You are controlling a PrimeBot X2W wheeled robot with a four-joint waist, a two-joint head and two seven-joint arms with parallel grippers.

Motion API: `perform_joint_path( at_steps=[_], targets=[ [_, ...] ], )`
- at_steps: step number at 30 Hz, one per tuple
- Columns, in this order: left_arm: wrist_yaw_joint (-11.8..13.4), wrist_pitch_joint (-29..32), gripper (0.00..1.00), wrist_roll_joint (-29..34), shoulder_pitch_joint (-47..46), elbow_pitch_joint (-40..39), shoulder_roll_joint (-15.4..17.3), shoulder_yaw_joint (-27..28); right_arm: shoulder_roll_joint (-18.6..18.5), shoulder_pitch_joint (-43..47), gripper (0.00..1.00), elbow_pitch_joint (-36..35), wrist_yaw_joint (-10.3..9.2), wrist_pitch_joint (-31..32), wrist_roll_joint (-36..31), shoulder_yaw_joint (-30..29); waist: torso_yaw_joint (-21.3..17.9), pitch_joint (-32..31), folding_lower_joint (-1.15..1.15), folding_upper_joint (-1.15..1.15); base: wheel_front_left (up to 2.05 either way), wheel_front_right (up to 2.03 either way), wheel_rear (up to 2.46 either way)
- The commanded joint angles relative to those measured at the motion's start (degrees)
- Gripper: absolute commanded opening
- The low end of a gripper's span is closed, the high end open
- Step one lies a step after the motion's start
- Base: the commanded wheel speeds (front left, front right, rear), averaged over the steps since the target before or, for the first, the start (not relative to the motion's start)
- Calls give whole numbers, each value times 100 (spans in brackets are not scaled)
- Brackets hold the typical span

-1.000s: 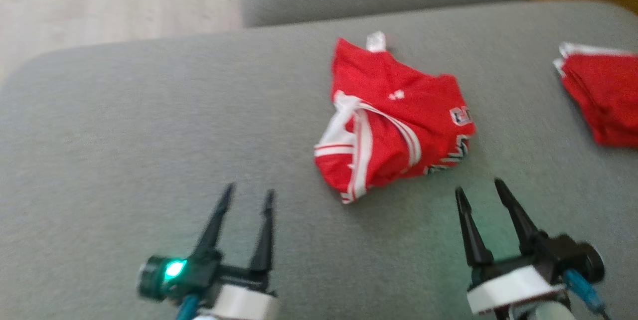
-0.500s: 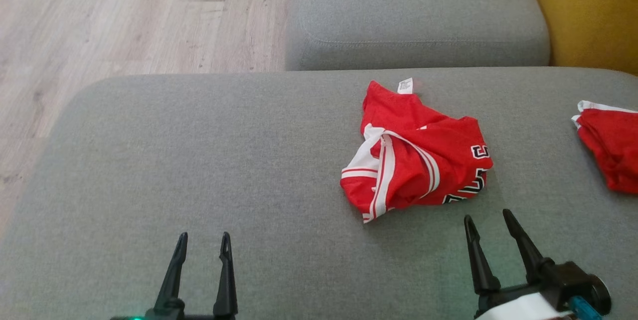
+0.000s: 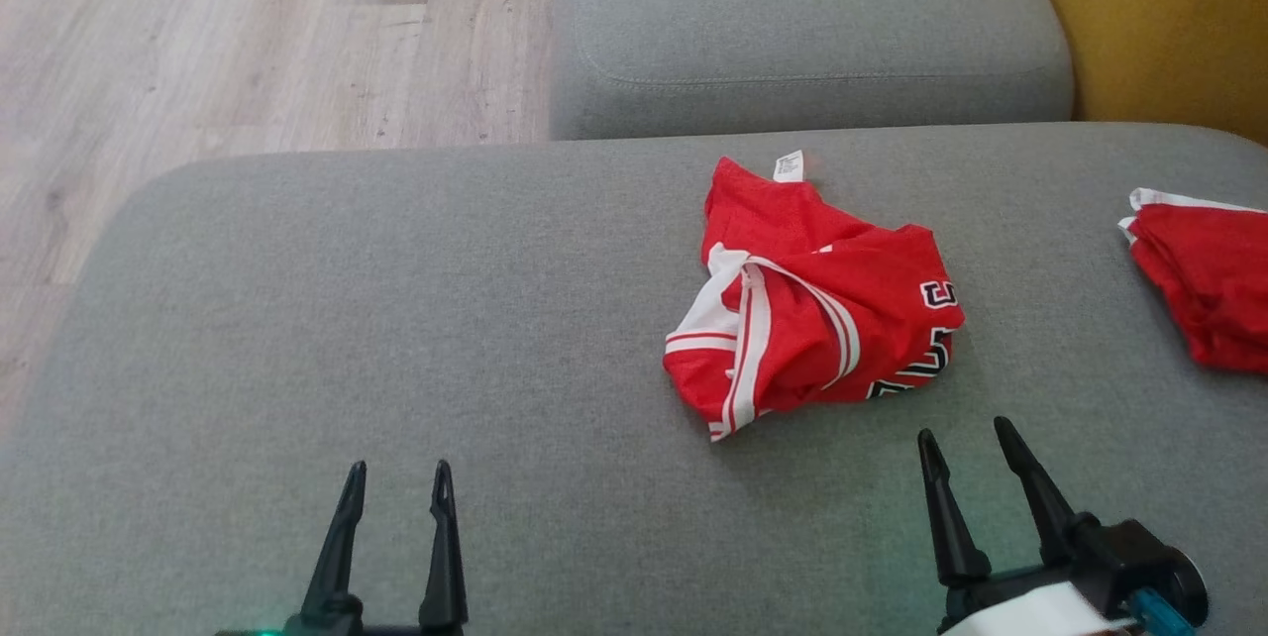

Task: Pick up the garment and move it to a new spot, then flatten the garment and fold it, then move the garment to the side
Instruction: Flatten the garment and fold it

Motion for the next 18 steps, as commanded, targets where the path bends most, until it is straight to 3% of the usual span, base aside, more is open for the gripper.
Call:
perform_joint_path(
  at_steps=[1,18],
  targets=[
    [34,-53,100,75,-171,-207,-35,163,-23,-177,100,-159,-5,-22,24,159,-27,6,0,0,0,0,0],
    [-102,-53,100,174,-426,-97,-35,80,-23,-284,100,-187,-5,-22,23,326,-366,220,0,0,0,0,0]
  ],
)
